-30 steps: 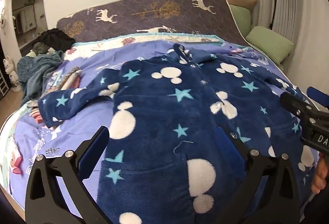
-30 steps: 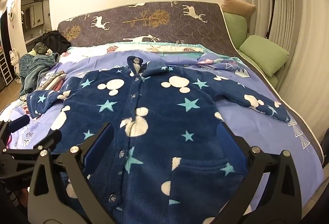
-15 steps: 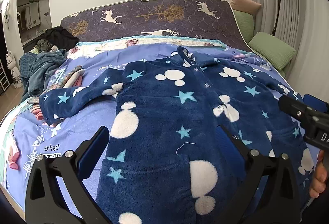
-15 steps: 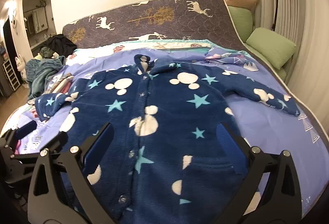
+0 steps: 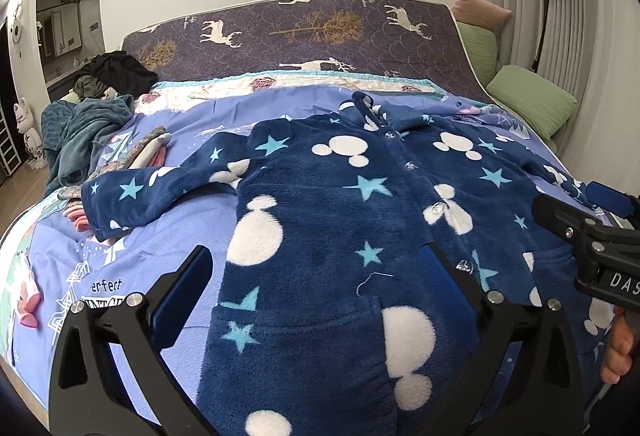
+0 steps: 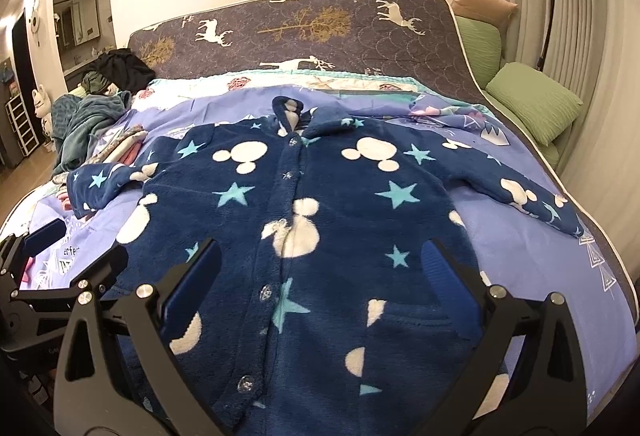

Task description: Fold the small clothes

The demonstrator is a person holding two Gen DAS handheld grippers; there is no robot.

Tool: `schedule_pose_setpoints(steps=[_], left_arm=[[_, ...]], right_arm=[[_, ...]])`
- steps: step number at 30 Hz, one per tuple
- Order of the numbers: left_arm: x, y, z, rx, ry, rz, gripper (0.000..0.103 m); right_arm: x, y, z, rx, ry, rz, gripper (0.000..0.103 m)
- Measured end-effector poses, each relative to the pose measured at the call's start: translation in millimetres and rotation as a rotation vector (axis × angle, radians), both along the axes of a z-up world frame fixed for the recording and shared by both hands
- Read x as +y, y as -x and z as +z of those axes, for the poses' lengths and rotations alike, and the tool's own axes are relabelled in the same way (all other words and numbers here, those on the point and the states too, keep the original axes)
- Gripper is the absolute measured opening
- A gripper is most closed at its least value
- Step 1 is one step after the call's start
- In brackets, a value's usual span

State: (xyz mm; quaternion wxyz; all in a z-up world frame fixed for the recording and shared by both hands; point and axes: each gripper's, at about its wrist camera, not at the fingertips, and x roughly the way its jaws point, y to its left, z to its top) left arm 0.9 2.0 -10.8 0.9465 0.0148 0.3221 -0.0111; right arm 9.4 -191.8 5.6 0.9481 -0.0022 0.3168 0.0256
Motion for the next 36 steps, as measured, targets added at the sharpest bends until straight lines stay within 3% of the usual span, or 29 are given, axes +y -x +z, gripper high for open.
schedule_pose_setpoints(steps=[22,36], left_arm=[[26.4,0.6,-7.2,0.008,0.070,0.005,0.102],[25.1,1.3,-11.0,0.010,0.046,0.020,0.102]], right_arm=[[20.9,-2.2,1.2,0.002,0.037,0.022,0.101],[16.6,-0.4,-2.5,0.011,0.012,0.007,0.101]])
